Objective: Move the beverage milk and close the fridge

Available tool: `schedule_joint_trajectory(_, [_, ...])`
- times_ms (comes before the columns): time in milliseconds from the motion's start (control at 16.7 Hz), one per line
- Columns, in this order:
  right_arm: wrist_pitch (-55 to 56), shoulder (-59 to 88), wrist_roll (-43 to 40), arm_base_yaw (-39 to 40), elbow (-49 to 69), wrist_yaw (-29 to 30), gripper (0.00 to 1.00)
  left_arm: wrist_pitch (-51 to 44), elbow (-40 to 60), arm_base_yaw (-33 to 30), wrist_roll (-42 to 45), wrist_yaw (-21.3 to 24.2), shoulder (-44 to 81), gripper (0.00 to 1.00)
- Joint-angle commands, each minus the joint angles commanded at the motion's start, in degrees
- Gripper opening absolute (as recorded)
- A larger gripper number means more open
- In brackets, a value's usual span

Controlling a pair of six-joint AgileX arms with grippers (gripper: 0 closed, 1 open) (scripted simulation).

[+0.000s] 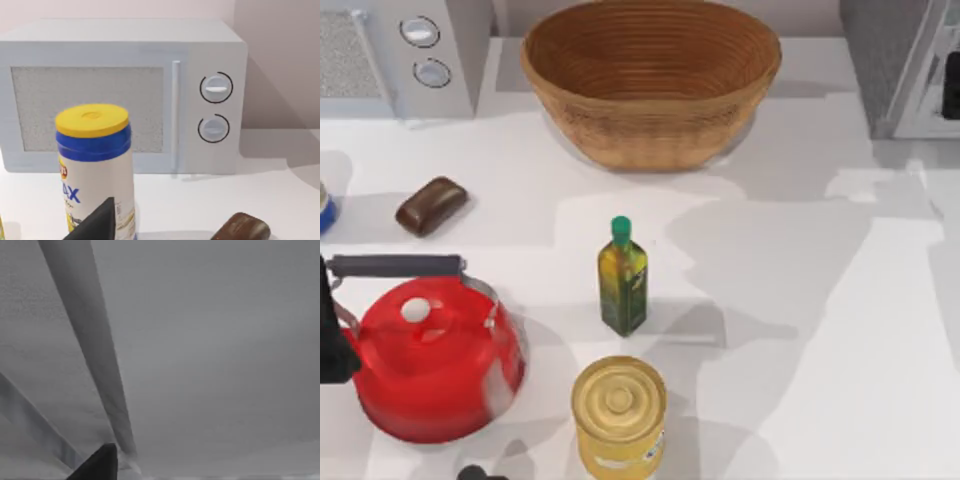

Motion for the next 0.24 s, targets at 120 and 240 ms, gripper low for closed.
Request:
schedule_joint_trajectory(120, [-0.77,2.17,0.03,0.02,2.62,0.06,1.0,0.0,0.0,0.0,0.0,0.0,0.0,1.0])
schedule_joint_trajectory(240, [-1.0,2.55,0.04,0.03,3.07,0.09,1.0,0.0,0.0,0.0,0.0,0.0,0.0,1.0])
